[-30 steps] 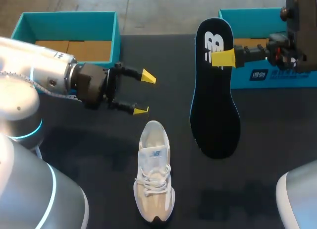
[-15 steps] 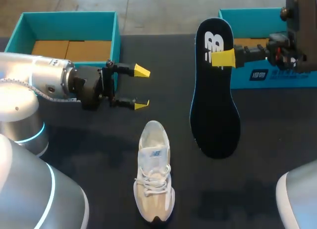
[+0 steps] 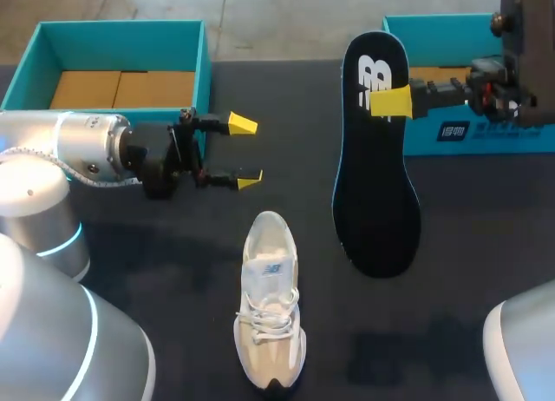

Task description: Take the shoe out of the shoebox, open the shoe tongue, remove and reinsert the insole, then place the shoe into the shoebox

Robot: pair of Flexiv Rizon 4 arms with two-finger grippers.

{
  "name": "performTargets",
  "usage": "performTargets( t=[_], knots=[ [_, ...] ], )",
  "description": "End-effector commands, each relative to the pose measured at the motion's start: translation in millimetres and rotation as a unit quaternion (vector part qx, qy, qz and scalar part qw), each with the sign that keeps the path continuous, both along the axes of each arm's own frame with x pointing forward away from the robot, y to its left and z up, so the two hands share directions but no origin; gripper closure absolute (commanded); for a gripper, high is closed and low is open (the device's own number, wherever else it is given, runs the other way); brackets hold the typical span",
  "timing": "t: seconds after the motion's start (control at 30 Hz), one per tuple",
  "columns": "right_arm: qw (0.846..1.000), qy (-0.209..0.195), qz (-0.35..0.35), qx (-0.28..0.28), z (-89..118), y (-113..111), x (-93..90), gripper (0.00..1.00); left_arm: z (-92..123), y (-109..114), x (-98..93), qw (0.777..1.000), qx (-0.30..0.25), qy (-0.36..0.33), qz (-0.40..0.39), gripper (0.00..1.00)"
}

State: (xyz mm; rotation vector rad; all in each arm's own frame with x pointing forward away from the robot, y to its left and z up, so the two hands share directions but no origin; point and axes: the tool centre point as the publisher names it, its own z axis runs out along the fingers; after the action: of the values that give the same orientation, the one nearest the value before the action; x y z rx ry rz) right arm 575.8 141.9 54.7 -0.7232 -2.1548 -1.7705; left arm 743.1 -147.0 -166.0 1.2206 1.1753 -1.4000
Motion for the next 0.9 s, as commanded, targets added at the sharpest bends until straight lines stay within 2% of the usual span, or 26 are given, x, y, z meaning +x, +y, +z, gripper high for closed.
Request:
performTargets(
  t=[0.03,0.2,0.33,0.53,0.9],
  knots=[
    [1.0,0.001,0.002,-0.002,1.9,3.3,3.6,1.0,-0.1,-0.7,-0.2,1.0,0.0,-0.001,0.0,0.0],
    [0.998,0.045,0.027,0.022,2.8,-4.0,49.6,1.0,-0.1,-0.7,-0.2,1.0,0.0,-0.001,0.0,0.0],
    [0.996,0.072,0.049,0.025,4.8,-8.3,77.0,1.0,-0.1,-0.7,-0.2,1.0,0.0,-0.001,0.0,0.0],
    [0.992,0.11,0.061,0.028,-7.4,-15.8,119.1,1.0,-0.1,-0.7,-0.2,1.0,0.0,-0.001,0.0,0.0],
    [0.984,0.166,0.059,0.019,-12.4,-39.4,181.3,1.0,-0.1,-0.7,-0.2,1.0,0.0,-0.001,0.0,0.0]
  ],
)
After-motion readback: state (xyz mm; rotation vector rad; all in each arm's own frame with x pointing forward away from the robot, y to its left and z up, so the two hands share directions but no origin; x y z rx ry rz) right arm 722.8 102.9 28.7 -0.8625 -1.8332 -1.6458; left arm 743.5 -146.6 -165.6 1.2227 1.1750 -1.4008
